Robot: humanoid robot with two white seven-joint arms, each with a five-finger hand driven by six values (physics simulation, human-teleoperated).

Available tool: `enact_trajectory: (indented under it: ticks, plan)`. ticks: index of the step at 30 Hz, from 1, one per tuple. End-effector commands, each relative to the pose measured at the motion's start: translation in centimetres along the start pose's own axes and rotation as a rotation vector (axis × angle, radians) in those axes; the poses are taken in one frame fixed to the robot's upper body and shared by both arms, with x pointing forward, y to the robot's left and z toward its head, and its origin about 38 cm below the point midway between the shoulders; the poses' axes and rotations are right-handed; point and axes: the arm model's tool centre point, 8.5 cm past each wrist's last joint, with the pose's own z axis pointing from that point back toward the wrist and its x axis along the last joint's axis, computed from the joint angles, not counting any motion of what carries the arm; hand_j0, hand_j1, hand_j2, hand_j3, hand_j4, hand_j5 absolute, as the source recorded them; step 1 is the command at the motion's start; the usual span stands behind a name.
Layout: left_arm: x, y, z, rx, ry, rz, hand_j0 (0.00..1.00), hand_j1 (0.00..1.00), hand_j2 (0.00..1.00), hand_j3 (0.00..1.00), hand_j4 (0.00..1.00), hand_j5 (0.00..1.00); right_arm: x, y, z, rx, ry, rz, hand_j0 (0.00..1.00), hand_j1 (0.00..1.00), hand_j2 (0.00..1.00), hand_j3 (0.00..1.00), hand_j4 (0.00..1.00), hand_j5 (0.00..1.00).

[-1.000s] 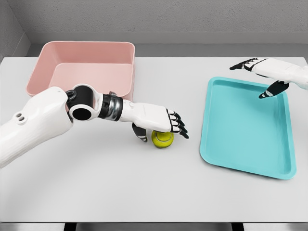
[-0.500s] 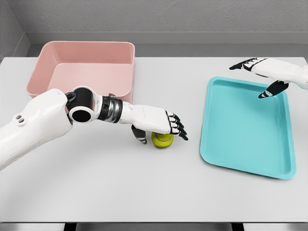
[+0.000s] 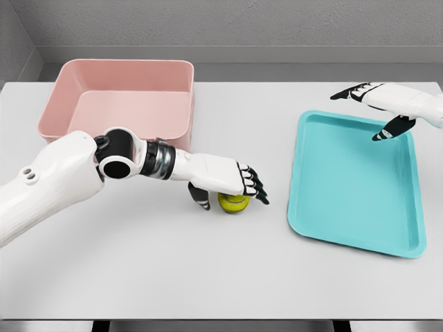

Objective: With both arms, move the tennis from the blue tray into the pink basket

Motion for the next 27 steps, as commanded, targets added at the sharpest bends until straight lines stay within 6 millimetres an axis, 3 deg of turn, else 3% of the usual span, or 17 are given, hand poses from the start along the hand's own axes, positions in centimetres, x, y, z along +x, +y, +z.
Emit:
enact_trajectory:
  ticks: [1,17,22,27]
  plan:
    - [-0.1,0.0,0.1,0.004,0.002,0.006,1.0,1.0,1.0,1.0,1.0,1.0,0.0,0.0,0.1,-0.004,0.001,-0.006,1.0,1.0,1.0,1.0,1.0,1.0]
    - [-0.1,-0.1,0.0,-0.002,0.004,0.002,1.0,1.0,1.0,1.0,1.0,1.0,0.0,0.0,0.1,-0.004,0.0,-0.005,1.0,1.0,1.0,1.0,1.0,1.0]
    - [-0.1,-0.2,0.1,-0.005,0.005,0.003,0.75,0.75,0.75,0.75,0.75,0.75,-0.1,0.0,0.1,-0.003,0.004,-0.006,1.0,1.0,1.0,1.0,1.0,1.0]
    - [0.0,-0.5,0.1,-0.005,0.005,0.008,0.68,0.68,0.68,0.68,0.68,0.68,-1.1,0.2,0.6,-0.001,0.034,-0.019,1.0,1.0,1.0,1.0,1.0,1.0]
